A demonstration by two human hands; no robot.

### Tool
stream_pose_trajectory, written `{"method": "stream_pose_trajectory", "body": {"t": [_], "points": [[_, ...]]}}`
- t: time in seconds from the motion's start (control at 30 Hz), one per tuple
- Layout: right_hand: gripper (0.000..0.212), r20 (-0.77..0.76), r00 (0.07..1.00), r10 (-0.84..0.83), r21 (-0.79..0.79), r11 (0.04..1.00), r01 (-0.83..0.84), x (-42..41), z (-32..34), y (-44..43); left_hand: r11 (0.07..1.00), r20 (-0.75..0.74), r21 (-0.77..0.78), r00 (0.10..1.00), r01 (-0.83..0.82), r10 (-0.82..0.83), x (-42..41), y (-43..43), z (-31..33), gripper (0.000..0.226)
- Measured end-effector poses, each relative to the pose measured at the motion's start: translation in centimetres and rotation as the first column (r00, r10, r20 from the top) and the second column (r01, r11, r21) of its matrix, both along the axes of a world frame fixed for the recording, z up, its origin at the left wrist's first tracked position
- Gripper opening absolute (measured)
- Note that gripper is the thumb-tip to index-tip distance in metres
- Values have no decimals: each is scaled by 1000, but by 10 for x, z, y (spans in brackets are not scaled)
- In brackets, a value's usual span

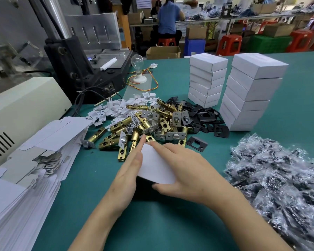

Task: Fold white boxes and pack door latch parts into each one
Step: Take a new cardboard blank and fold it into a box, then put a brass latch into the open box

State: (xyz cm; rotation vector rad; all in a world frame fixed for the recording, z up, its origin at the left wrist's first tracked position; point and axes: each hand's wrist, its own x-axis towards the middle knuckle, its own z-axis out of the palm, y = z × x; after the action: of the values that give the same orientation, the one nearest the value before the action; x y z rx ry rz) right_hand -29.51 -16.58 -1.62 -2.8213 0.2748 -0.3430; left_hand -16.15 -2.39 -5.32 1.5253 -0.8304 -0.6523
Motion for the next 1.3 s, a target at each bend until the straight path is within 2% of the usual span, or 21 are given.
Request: {"method": "stream_pose_trajectory", "body": {"t": [0.07, 0.23, 0.37, 0.43, 0.5, 0.57, 0.6, 0.63, 0.7, 0.77, 0.8, 0.83, 0.9, 0.97, 1.0, 1.03, 1.07, 1.13, 1.23, 1.3], "points": [[95, 6, 1000, -10, -5, 1000, 10, 0, 0, 1, 999, 9, 0, 999, 41, -41, -1, -1, 0, 55], [102, -39, 999, -36, 28, 999, 37, -1, 2, 1, 994, -232, -34, 967, 101, -106, 0, 1, 7, 53], [104, -214, 974, 67, 307, 952, 2, -10, 12, -5, 998, -253, 56, 966, -33, 46, -1, -2, 10, 34], [85, -126, 988, 93, 471, 882, -23, -19, 25, -10, 996, -335, 40, 938, -78, 87, 1, -2, 11, 32], [62, 49, 994, 94, 663, 741, -103, -26, 38, -16, 997, -442, 31, 893, -78, 83, 6, -2, 11, 33], [65, 208, 973, 95, 762, 608, -222, -30, 42, -21, 998, -516, 22, 854, -65, 67, 9, -1, 8, 32], [73, 250, 964, 90, 743, 621, -250, -29, 42, -21, 997, -531, 19, 845, -71, 71, 10, -1, 7, 33], [82, 271, 959, 78, 688, 681, -250, -27, 39, -18, 997, -532, 17, 843, -81, 78, 9, 0, 8, 36], [87, 294, 955, 35, 530, 826, -193, -16, 29, -10, 997, -463, 37, 883, -63, 73, 7, -2, 9, 37], [67, 340, 940, -20, 432, 892, -137, -5, 18, -3, 983, -290, 141, 944, -119, 156, 8, -5, 5, 31], [56, 363, 931, -51, 423, 899, -116, -2, 15, -2, 965, -154, 185, 965, -185, 214, 10, -5, 2, 30], [49, 374, 923, -85, 428, 899, -91, -1, 13, -5, 955, -27, 171, 968, -242, 250, 10, -6, 1, 40], [45, 362, 922, -137, 420, 907, -30, -2, 10, -12, 976, 98, 23, 972, -216, 213, 6, -2, 4, 61], [40, 333, 931, -152, 397, 918, 8, -4, 8, -18, 993, 144, -87, 985, -81, 93, -1, 2, 8, 48], [38, 332, 932, -147, 404, 915, 0, -3, 6, -19, 996, 194, -85, 980, -30, 46, -1, 1, 8, 40], [38, 334, 933, -136, 432, 901, -23, -3, 5, -19, 998, 255, -66, 967, -1, 18, -2, 1, 7, 43], [37, 327, 937, -118, 472, 880, -54, -2, 4, -19, 999, 282, -50, 959, 12, 3, -2, 0, 5, 49], [39, 295, 950, -100, 586, 804, -97, -3, 5, -18, 999, 219, -47, 976, -2, 12, -3, -2, 2, 54], [33, 333, 922, -197, 721, 683, -114, -4, 8, -20, 995, 160, -74, 986, 63, -51, -4, -1, 3, 50], [29, 379, 877, -296, 679, 732, -47, -3, 5, -28, 985, 144, -64, 979, 158, -148, -6, 0, 5, 49]]}}
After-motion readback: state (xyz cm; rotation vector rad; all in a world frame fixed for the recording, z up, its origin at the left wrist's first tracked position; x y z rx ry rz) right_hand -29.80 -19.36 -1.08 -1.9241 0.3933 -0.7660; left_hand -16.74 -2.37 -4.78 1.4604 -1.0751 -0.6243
